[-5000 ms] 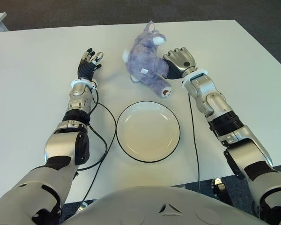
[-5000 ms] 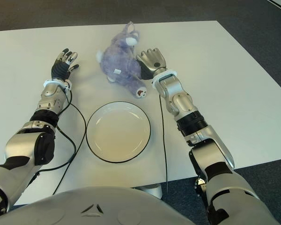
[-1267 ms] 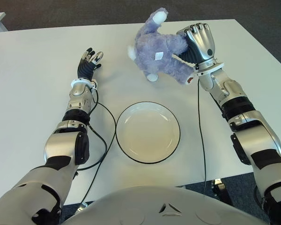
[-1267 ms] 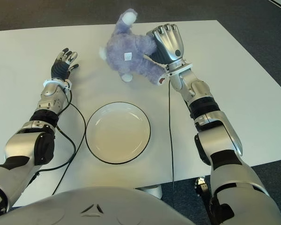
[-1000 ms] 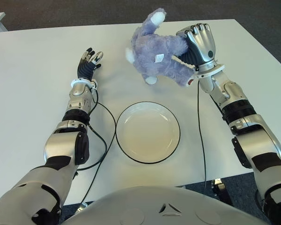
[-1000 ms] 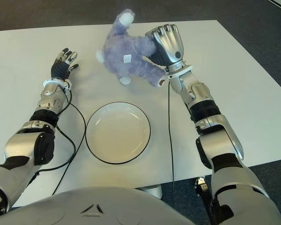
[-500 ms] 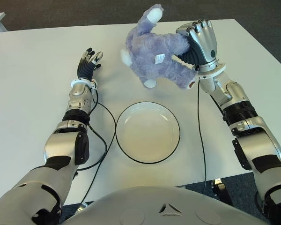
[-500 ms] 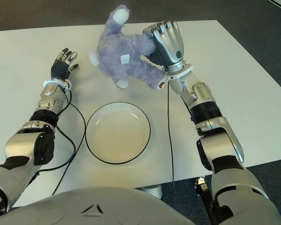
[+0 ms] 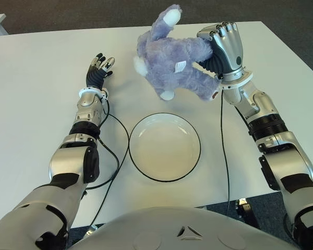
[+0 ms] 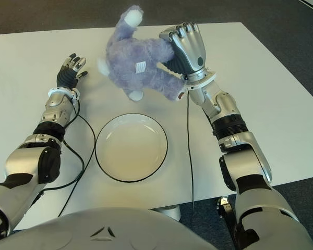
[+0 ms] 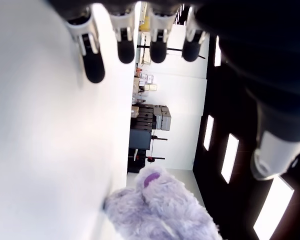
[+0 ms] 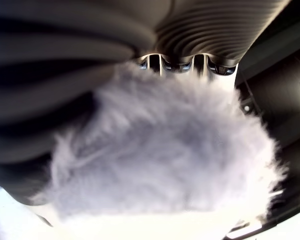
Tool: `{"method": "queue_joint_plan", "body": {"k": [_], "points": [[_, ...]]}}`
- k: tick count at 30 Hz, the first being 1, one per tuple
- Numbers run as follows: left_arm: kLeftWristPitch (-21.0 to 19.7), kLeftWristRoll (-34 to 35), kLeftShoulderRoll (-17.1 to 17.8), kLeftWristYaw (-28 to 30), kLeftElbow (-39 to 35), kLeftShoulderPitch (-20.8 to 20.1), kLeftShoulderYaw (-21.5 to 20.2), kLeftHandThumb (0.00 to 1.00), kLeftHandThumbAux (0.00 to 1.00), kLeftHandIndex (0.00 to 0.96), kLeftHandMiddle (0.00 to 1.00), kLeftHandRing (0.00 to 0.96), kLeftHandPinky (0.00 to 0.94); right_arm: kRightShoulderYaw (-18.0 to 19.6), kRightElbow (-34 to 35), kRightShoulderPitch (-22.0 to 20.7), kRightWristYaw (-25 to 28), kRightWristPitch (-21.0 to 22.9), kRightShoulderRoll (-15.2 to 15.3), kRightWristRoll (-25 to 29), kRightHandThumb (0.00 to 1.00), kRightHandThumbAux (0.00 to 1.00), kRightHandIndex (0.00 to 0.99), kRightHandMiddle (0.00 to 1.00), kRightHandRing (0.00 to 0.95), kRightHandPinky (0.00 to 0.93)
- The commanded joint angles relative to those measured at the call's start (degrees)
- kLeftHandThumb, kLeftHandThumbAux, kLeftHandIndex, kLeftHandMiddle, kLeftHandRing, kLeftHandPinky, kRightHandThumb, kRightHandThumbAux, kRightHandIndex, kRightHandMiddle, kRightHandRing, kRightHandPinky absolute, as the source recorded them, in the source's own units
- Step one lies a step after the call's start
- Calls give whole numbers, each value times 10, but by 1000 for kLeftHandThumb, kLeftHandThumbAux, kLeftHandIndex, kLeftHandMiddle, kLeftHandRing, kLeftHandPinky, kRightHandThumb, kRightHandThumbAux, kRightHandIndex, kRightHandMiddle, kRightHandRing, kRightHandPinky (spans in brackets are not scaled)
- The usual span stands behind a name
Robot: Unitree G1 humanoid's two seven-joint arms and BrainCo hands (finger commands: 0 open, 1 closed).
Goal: Put the doll into the plate.
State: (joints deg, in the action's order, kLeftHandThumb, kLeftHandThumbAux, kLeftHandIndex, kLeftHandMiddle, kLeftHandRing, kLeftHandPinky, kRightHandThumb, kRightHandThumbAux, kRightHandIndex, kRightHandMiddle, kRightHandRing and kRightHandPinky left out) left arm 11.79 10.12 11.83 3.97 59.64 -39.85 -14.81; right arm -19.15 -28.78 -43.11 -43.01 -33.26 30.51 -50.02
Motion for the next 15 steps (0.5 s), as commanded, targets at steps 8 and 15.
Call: {"method": "queue_joint_plan", "body": {"k": [8, 15], "points": [[-30, -2, -9, -1, 26, 27, 1, 110, 598, 0, 44, 31, 20, 14, 22, 11, 7, -1, -7, 10, 542, 747, 723, 863, 872, 862], [-32, -2, -9, -2, 29, 24, 0, 112, 592, 0, 51, 39, 29, 20, 29, 13, 9, -4, -8, 12, 535, 750, 716, 861, 870, 861]]}}
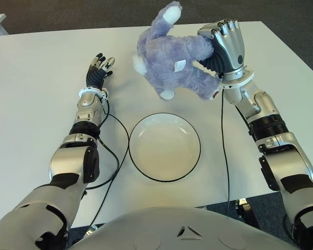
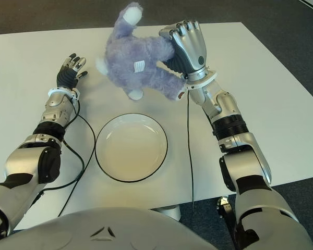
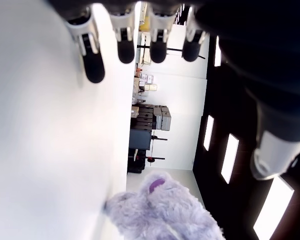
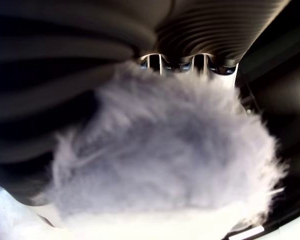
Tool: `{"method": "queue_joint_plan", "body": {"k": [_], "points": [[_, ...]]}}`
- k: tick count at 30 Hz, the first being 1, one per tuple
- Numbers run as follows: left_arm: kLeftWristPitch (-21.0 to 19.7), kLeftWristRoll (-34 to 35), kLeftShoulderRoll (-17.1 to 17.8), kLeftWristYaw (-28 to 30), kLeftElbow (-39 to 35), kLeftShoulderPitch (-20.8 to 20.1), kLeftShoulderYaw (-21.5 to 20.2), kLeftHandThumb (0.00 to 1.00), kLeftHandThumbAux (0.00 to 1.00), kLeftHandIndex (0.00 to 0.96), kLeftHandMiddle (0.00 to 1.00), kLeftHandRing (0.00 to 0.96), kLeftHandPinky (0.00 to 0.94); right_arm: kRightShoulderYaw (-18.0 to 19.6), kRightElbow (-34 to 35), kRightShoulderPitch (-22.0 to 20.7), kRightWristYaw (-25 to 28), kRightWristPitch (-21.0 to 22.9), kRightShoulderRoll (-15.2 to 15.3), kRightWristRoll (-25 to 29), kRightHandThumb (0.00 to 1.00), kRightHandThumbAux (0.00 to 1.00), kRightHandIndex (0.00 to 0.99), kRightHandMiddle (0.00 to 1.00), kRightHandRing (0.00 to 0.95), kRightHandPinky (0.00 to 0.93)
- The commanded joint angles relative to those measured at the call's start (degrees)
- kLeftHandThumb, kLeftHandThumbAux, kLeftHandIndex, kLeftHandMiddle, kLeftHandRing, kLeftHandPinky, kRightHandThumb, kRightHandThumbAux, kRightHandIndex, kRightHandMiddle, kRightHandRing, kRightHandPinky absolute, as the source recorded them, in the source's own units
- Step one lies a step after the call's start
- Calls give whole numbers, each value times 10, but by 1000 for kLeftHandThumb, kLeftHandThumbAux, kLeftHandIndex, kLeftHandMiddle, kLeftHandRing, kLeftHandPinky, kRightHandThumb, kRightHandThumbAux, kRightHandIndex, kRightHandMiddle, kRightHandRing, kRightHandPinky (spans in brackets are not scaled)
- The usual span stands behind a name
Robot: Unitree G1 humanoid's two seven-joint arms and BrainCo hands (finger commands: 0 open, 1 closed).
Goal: Put the doll into the plate.
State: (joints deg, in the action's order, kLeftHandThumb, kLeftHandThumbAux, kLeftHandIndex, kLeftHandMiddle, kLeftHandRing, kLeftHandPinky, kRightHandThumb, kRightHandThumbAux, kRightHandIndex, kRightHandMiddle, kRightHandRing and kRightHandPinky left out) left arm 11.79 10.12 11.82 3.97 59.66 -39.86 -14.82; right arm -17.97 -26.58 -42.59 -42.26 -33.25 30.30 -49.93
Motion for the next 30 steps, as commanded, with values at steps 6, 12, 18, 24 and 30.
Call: {"method": "queue_joint_plan", "body": {"k": [6, 12, 18, 24, 30], "points": [[-32, -1, -9, -3, 29, 23, -1, 112, 595, 0, 56, 42, 22, 12, 10, 9, 4, -15, -6, 14, 519, 757, 721, 861, 868, 858], [-30, -1, -9, -4, 29, 23, -2, 110, 601, 0, 61, 43, 8, 15, 19, 15, 13, -27, -4, 22, 520, 757, 729, 861, 865, 855], [-29, -2, -8, 0, 29, 24, 0, 107, 597, 0, 49, 33, 13, 21, 33, 26, 21, -35, -3, 25, 512, 763, 727, 860, 862, 851], [-29, -1, -7, 2, 28, 25, 0, 103, 583, 0, 45, 30, 7, 29, 59, 48, 38, -46, -3, 39, 521, 759, 739, 866, 863, 861], [-28, -3, -6, 1, 29, 25, 0, 105, 582, 0, 46, 30, 0, 37, 74, 61, 61, -56, -8, 55, 549, 752, 750, 868, 864, 868]]}}
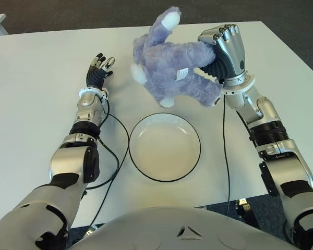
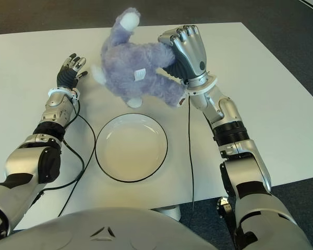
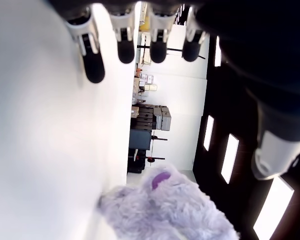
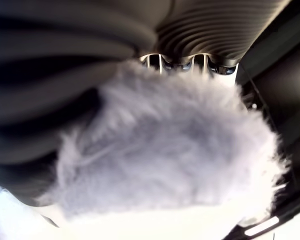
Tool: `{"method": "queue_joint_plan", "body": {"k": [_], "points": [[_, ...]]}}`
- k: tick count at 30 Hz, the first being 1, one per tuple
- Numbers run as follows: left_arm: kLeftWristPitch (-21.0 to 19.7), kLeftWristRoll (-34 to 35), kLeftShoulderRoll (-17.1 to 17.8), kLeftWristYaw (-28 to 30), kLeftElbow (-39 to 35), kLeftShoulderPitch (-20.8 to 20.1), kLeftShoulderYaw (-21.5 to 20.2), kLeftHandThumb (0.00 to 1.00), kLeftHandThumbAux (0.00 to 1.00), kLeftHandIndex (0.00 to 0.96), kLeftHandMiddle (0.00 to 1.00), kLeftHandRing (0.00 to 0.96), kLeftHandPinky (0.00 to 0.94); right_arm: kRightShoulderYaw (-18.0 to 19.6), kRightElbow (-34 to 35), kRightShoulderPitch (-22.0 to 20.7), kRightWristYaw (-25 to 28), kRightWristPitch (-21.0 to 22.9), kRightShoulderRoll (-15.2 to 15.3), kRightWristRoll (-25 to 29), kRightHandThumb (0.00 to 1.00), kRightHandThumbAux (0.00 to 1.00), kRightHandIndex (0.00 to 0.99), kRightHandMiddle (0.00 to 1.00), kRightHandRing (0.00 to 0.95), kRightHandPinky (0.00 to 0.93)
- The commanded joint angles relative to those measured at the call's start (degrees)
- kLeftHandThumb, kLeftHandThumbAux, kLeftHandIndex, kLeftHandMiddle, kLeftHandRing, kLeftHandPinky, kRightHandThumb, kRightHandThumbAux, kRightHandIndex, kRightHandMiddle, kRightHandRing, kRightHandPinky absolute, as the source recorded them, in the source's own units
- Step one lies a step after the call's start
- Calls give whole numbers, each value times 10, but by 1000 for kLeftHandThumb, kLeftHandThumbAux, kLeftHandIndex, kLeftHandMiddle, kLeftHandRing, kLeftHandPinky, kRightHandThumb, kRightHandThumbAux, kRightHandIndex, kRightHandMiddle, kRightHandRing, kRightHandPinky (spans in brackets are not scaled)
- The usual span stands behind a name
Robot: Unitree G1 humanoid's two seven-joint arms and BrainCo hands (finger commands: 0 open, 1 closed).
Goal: Put the doll into the plate.
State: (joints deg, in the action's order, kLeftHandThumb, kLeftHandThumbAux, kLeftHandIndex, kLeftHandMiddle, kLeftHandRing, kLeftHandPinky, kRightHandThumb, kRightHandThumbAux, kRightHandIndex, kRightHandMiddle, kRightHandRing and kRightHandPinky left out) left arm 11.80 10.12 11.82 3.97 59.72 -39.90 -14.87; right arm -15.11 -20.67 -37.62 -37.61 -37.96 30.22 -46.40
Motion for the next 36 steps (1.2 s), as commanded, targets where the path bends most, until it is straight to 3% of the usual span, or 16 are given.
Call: {"method": "queue_joint_plan", "body": {"k": [1, 11, 36], "points": [[-28, -3, -6, 1, 29, 25, 1, 104, 582, 0, 47, 30, 2, 9, 17, 13, 18, -10, -8, 22, 556, 750, 752, 868, 864, 870], [-26, -5, -4, 1, 30, 25, 3, 97, 595, 0, 51, 33, 0, 17, 64, 47, 64, -30, -15, 50, 614, 735, 756, 869, 867, 878], [-23, -4, -3, 5, 27, 26, 3, 118, 586, 0, 45, 34, 21, 21, 61, 81, 79, -122, -40, 56, 634, 724, 744, 860, 863, 872]]}}
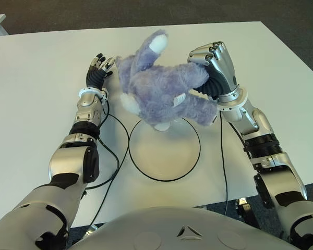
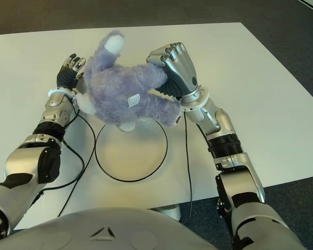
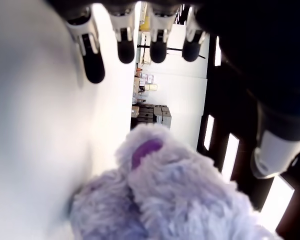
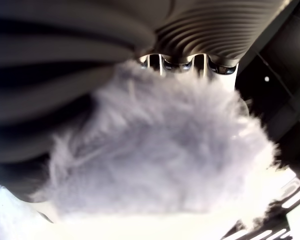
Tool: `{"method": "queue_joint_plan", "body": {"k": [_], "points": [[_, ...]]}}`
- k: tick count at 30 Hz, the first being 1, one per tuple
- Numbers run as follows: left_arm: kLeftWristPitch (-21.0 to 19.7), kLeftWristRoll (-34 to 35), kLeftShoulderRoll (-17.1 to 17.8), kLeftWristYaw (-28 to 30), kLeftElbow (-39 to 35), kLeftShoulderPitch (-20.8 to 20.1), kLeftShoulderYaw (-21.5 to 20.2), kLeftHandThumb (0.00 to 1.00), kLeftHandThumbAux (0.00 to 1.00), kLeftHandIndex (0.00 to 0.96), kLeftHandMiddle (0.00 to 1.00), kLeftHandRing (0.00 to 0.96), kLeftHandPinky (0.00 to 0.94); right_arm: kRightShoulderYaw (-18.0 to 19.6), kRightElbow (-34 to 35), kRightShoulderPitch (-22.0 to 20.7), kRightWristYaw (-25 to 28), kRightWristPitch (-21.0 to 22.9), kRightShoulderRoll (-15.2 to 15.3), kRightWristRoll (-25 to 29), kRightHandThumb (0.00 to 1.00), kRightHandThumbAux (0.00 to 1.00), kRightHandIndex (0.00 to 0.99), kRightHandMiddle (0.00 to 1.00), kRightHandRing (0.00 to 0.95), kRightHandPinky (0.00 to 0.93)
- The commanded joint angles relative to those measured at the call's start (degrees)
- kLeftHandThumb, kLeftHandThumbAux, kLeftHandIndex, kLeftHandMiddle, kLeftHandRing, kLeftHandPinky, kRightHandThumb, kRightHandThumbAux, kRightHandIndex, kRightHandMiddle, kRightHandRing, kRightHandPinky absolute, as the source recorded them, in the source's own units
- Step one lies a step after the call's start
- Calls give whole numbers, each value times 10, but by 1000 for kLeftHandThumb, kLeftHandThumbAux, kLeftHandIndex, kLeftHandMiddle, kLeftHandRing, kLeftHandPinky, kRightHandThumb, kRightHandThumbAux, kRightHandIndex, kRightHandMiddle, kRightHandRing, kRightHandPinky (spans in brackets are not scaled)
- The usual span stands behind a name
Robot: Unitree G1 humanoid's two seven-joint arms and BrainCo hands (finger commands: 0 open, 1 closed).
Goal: Put the doll into the plate.
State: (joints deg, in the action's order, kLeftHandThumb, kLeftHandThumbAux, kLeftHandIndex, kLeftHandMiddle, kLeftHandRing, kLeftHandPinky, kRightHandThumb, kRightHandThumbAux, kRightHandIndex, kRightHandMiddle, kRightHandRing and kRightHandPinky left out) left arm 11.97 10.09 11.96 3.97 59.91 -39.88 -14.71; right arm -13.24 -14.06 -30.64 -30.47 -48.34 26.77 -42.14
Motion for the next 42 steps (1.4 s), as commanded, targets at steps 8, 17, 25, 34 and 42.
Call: {"method": "queue_joint_plan", "body": {"k": [8, 17, 25, 34, 42], "points": [[-26, -4, -2, 7, 24, 27, 2, 113, 577, 0, 43, 30, 15, 2, 0, 27, 9, -30, -12, -1, 614, 732, 747, 864, 863, 870], [-28, -4, -2, 7, 24, 27, 3, 111, 579, 0, 48, 34, 17, 1, 0, 41, 9, -41, -18, -8, 598, 737, 743, 866, 863, 867], [-27, -3, -1, 6, 25, 26, 2, 111, 589, 0, 51, 40, 16, -1, -1, 50, 14, -45, -27, -9, 565, 742, 741, 866, 863, 867], [-26, -3, -1, 4, 26, 26, 1, 115, 591, 0, 45, 38, 39, 0, 13, 70, 7, -35, -33, -33, 549, 742, 745, 869, 864, 869], [-28, -2, -1, 4, 23, 26, 1, 119, 588, 0, 39, 30, 26, -2, 7, 83, 1, -35, -41, -43, 553, 736, 750, 870, 863, 868]]}}
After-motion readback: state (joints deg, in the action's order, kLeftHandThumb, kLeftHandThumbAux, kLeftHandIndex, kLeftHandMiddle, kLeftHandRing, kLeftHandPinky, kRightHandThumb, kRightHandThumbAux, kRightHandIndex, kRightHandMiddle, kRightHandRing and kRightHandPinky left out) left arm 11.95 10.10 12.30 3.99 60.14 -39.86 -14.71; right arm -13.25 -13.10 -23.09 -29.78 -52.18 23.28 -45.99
